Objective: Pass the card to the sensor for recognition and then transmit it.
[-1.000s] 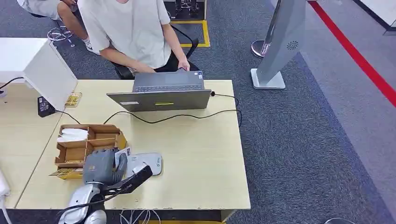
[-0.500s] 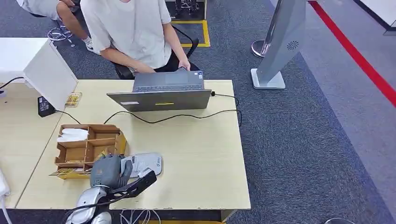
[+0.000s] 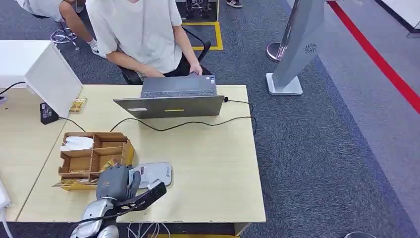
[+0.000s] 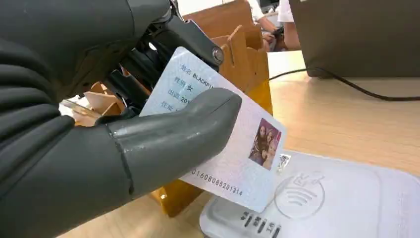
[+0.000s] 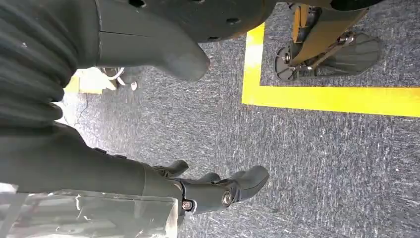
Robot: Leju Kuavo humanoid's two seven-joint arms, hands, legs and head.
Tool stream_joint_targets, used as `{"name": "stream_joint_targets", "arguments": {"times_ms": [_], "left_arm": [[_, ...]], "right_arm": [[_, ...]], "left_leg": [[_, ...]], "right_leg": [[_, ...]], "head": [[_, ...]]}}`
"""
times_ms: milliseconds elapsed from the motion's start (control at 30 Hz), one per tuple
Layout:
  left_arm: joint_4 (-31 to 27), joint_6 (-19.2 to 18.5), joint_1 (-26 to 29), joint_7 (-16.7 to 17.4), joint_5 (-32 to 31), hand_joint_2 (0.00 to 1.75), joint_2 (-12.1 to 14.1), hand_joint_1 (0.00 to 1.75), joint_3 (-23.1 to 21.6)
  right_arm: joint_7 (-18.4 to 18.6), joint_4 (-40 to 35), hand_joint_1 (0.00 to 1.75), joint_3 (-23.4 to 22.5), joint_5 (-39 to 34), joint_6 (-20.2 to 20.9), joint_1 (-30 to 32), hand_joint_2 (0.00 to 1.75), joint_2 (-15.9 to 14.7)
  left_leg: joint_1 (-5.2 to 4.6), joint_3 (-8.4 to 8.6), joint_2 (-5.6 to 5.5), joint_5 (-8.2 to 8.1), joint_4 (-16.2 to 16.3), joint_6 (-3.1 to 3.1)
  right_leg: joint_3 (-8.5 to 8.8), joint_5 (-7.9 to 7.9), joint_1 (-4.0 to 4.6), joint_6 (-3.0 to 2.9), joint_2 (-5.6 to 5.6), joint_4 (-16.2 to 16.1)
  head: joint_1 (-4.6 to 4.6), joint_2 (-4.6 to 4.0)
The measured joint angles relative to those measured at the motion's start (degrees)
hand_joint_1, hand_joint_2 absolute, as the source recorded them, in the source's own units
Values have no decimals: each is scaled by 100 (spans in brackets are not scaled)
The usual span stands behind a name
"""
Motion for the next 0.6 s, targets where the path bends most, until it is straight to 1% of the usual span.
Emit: {"name": "stream_joint_targets", "arguments": {"times_ms": [67,133,200,267,300,333,400,467,533,600], "left_arm": [[-15,17,2,0,-17,175,-2,175,0],[-130,83,1,0,-63,175,-2,175,0],[-422,87,-24,0,-61,175,28,175,0],[-479,122,-24,-4,-79,175,46,175,0],[-496,198,-25,-15,-107,175,52,175,0],[-547,322,-18,-37,-155,175,55,175,0],[-792,683,-11,-98,-317,175,61,175,-20],[-1159,1089,-20,-120,-534,175,77,175,-77],[-1690,1559,-31,-63,-947,175,113,175,-129],[-2058,1835,-149,-22,-1134,175,175,175,-135]], "right_arm": [[-2,0,0,-4,0,0,0,175,0],[-7,0,0,-24,-20,-7,0,175,0],[-48,0,0,-48,-20,-35,2,175,2],[-55,0,0,-55,-20,-44,2,175,4],[-55,0,0,-57,-26,-52,2,175,4],[-61,0,0,-68,-46,-63,1,175,4],[-70,0,0,-109,-105,-83,3,175,4],[-72,0,0,-149,-101,-98,7,175,4],[-70,0,0,-160,-50,-118,9,175,13],[-68,2,0,-162,22,-136,16,175,18]], "left_leg": [[0,0,0,0,0,0],[0,0,0,0,0,0],[0,0,0,0,0,0],[0,0,0,0,0,0],[0,0,0,0,0,0],[0,-1,0,0,0,0],[1,-2,0,0,0,0],[0,-2,-1,0,0,0],[1,-3,1,0,0,0],[0,-2,-5,0,0,0]], "right_leg": [[0,0,0,0,0,0],[0,0,0,0,0,0],[0,0,0,0,0,0],[-1,0,0,0,0,0],[-1,0,0,0,0,0],[-2,0,0,0,0,0],[-2,0,0,0,0,1],[-1,0,0,0,-1,1],[-3,0,0,0,1,1],[-1,0,0,0,-5,1]], "head": [[2,0],[2,0],[2,0],[0,0],[2,0],[0,0],[2,0],[2,0],[2,0],[2,0]]}}
